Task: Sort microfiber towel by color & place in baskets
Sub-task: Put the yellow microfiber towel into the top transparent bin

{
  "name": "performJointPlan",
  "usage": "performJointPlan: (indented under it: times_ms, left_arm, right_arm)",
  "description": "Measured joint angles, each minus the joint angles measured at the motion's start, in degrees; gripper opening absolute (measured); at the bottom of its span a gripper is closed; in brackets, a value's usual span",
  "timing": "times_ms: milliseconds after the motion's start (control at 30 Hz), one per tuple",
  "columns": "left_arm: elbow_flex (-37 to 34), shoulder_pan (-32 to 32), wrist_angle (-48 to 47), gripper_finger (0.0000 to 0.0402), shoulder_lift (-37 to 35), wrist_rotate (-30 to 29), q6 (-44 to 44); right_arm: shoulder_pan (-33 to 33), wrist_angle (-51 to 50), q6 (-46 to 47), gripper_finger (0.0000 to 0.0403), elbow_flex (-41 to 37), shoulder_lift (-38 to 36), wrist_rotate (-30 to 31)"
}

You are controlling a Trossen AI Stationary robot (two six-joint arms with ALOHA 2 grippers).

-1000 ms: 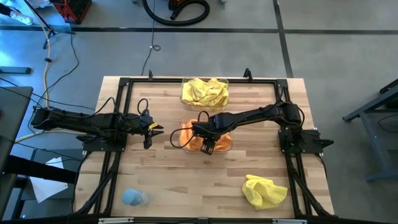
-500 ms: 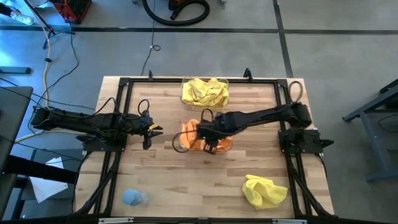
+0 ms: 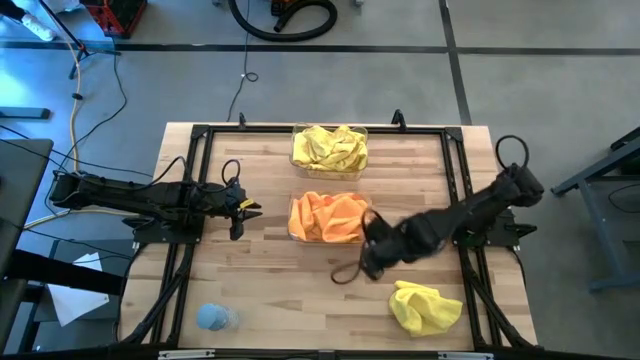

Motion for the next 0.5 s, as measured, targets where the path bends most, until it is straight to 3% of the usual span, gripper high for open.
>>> performJointPlan:
  times_ms: [200, 500]
  left_arm:
    - [0.0, 0.0, 0.0, 0.0083, 0.0, 0.0, 0.0]
    - [0.0, 0.0, 0.0, 0.0083, 0.0, 0.0, 0.0]
  right_arm:
    - [7.8, 0.1, 18.6, 0.0169, -4.7, 0.2, -11.9]
    - [18.3, 9.6, 46.5, 0.0169, -14.3, 0.2, -13.4]
